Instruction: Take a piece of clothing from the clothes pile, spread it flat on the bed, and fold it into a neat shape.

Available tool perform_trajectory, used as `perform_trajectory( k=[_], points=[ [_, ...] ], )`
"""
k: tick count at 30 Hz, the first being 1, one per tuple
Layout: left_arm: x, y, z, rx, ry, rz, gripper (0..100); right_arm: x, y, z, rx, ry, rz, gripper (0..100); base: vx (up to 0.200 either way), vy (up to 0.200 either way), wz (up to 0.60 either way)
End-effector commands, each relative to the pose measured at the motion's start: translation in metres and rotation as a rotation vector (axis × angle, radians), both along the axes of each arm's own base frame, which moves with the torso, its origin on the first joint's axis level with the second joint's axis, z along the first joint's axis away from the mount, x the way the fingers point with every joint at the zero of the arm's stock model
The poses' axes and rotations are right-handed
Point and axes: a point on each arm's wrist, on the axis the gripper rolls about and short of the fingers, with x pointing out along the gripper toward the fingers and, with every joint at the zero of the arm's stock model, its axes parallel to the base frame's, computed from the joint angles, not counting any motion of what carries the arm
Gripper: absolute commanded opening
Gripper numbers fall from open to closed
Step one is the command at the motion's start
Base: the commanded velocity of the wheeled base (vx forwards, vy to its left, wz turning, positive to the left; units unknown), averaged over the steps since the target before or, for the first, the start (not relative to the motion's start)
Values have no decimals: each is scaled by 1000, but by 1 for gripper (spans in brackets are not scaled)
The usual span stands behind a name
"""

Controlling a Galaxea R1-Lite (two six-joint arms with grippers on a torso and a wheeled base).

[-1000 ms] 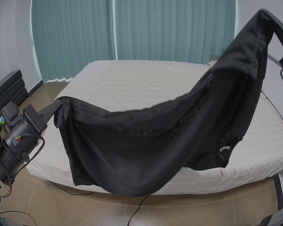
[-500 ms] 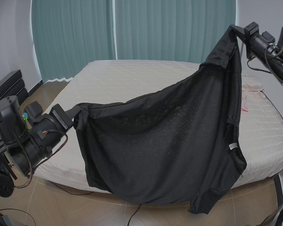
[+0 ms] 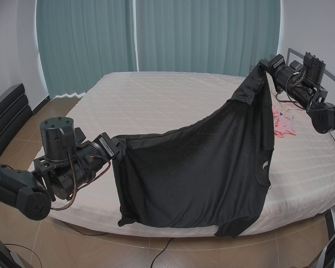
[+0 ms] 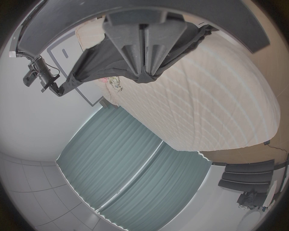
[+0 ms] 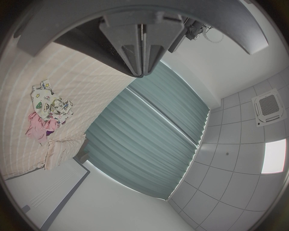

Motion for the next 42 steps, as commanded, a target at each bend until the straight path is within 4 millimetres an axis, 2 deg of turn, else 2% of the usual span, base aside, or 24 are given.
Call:
perform_trajectory(
  k=[1, 12, 13, 16, 19, 21, 26, 29, 30, 31, 42],
  points=[
    [24, -4, -13, 15, 25, 26, 0, 12, 2, -16, -5, 30, -1, 0, 200, 0, 0],
    [53, -2, -20, 22, 30, 66, 0, 14, 2, -11, -3, 9, 5, 0, 200, 0, 0],
    [61, -3, -26, 26, 38, 74, 0, 19, 3, -8, 2, -6, 3, 0, 200, 0, 0],
    [70, -4, -29, 27, 42, 80, 0, 24, 4, -9, 6, -6, -1, 0, 200, 0, 0],
    [77, -5, -33, 28, 47, 87, 0, 31, 7, -19, 2, 18, -1, 0, 200, 0, 0],
    [88, -5, -39, 28, 50, 98, 0, 42, 8, -34, -7, 50, -3, 0, 200, 0, 0],
    [98, -9, -46, 32, 60, 98, 0, 52, 10, -50, -8, 67, -5, 0, 200, 0, 0],
    [104, -11, -60, 46, 91, 98, 0, 61, 12, -67, -15, 103, -8, 0, 0, 0, 0],
    [104, -11, -60, 46, 91, 98, 0, 61, 12, -67, -15, 103, -8, 0, 0, 0, 0],
    [109, -13, -68, 52, 103, 99, 0, 67, 13, -78, -21, 129, -8, 0, 0, 0, 0],
    [133, -18, -112, 85, 177, 110, 0, 95, 16, -139, -42, 257, -53, 0, 0, 0, 0]
  ],
)
